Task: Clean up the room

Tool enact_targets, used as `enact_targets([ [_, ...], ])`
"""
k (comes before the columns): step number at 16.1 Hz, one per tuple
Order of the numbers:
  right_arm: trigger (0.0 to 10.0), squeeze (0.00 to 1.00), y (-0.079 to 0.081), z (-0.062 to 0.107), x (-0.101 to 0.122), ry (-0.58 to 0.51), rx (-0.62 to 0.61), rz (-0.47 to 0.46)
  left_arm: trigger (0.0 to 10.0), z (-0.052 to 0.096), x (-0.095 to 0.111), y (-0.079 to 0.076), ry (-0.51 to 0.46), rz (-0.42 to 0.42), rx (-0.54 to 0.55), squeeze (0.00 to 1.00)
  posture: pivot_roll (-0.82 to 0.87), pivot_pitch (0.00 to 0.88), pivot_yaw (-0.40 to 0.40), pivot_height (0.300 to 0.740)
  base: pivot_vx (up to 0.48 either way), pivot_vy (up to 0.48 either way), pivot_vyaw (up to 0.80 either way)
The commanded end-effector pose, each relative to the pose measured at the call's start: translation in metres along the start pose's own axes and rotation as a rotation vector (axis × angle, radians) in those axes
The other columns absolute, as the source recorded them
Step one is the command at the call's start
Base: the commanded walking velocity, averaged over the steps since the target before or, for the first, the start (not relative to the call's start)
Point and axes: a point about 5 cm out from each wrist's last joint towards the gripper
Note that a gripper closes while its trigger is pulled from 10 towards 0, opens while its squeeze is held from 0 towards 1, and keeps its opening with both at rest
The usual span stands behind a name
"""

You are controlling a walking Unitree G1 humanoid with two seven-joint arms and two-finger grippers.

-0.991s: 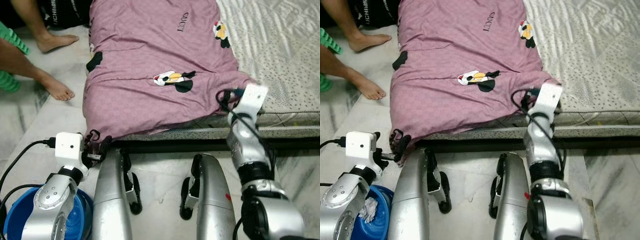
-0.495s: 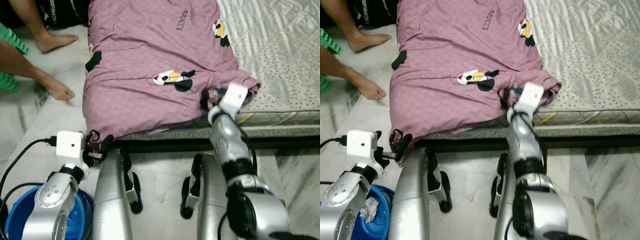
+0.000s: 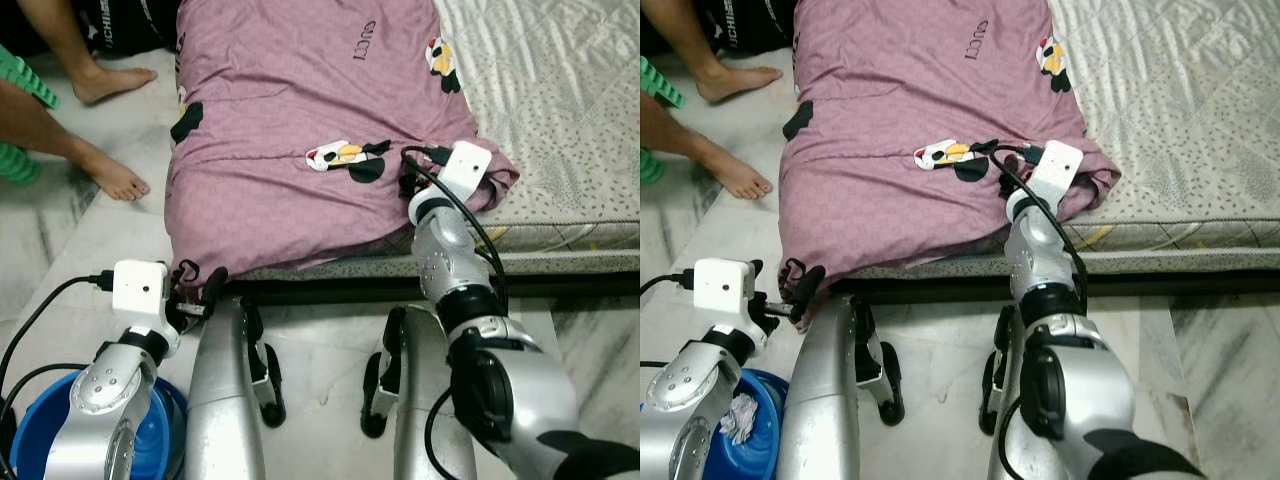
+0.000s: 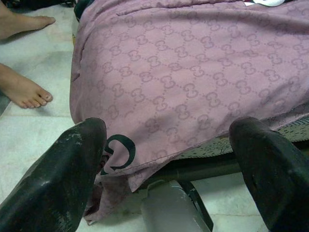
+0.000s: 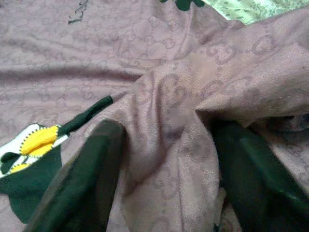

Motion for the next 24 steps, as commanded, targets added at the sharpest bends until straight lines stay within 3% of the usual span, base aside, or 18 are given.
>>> enact_targets([
  [1, 0.0, 0.0, -0.008, 0.001, -0.006, 0.026, -0.044, 0.007, 10.0, 0.004, -0.006, -0.001, 0.033, -0.001, 0.0, 0.0, 0.22, 0.338, 0.018, 0.572, 0.0, 0.0, 0.0],
  [6, 0.0, 0.0, -0.026, 0.002, -0.011, 0.051, -0.141, -0.046, 10.0, 0.003, -0.006, -0.001, 0.034, 0.001, 0.005, 0.0, 0.22, 0.336, 0.013, 0.572, 0.0, 0.0, 0.0],
  [14, 0.0, 0.0, -0.033, 0.001, -0.003, 0.004, -0.169, -0.073, 10.0, 0.001, -0.006, 0.0, 0.029, 0.002, 0.008, 0.0, 0.22, 0.328, 0.013, 0.572, 0.0, 0.0, 0.0],
  [16, 0.0, 0.0, -0.045, 0.003, -0.002, -0.006, -0.207, -0.07, 10.0, 0.002, -0.006, 0.0, 0.029, 0.001, 0.01, 0.0, 0.22, 0.325, 0.01, 0.572, 0.0, 0.0, 0.0],
  [18, 0.0, 0.0, -0.074, 0.013, -0.009, 0.01, -0.282, -0.055, 10.0, 0.003, -0.006, 0.002, 0.031, 0.002, 0.019, 0.0, 0.22, 0.324, 0.007, 0.572, 0.0, 0.0, 0.0],
  [20, 0.0, 0.0, -0.081, 0.021, -0.014, 0.018, -0.271, -0.009, 10.0, 0.003, -0.007, 0.003, 0.033, 0.003, 0.02, 0.0, 0.21, 0.321, 0.01, 0.572, 0.0, 0.0, 0.0],
  [24, 0.0, 0.0, -0.1, 0.043, -0.024, 0.042, -0.308, -0.017, 10.0, -0.003, -0.005, 0.001, 0.025, 0.005, 0.011, 0.0, 0.2, 0.31, 0.013, 0.572, 0.0, 0.0, 0.0],
])
Point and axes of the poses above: a point about 5 cm out from each wrist's last joint towards the gripper, its own z axis pointing back from the gripper into the wrist, its own x axis along the axis of the wrist's last joint, y = z × x, and after that the axes turned 13 degrees about -z, right-handed
